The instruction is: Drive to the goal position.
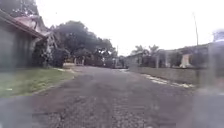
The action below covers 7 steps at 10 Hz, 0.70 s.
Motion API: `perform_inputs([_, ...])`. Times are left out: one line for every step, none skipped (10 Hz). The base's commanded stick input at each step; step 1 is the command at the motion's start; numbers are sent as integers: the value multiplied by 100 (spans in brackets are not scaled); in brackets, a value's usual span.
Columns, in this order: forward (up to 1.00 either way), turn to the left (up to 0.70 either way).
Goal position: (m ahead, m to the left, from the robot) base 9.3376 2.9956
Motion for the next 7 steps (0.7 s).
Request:
perform_inputs([70, -3])
perform_inputs([70, 0])
perform_inputs([70, 0])
perform_inputs([70, 0])
perform_inputs([70, 0])
perform_inputs([70, 0])
perform_inputs([70, 0])
